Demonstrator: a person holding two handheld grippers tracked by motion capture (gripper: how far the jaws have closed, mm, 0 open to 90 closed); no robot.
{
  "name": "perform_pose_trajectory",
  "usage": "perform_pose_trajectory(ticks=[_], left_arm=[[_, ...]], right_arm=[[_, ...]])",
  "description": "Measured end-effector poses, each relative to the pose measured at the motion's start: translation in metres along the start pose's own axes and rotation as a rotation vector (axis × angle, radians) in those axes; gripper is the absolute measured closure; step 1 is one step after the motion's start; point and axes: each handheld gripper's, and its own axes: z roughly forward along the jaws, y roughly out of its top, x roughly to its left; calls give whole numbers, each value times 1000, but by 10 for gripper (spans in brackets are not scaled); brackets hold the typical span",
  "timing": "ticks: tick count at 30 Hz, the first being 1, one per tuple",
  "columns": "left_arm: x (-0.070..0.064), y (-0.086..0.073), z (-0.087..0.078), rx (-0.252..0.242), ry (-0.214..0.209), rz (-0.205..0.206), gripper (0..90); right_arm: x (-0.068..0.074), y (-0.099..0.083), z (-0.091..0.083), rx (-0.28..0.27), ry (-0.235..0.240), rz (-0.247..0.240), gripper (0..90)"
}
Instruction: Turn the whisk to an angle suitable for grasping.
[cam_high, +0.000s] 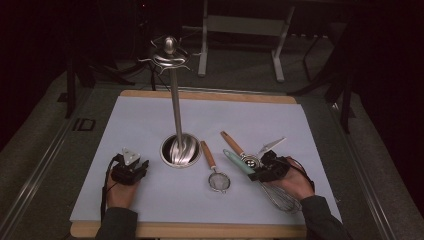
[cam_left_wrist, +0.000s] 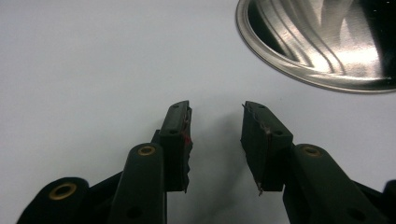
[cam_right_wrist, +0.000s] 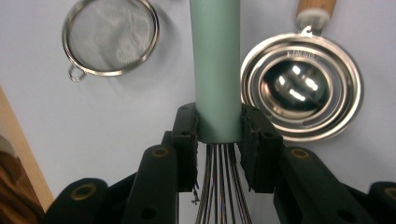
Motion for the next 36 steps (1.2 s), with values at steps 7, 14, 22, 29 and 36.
perform_pose_trajectory(ticks=[7,14,22,29,36], left_arm=[[0,0,0,-1,2,1,624],[-1,0,0,-2,4,3,624],[-1,0,0,-2,6,5,624],[-1,0,0,-2,5,4,624],[-1,0,0,-2,5,5,625]], right_arm=[[5,6,-6,-76,9,3,694],[10,12,-12,-136,23,4,694],[15,16,-18,-199,26,-3,694],[20,20,-21,-236,35,-12,695],[23,24,-24,-264,34,-17,695]])
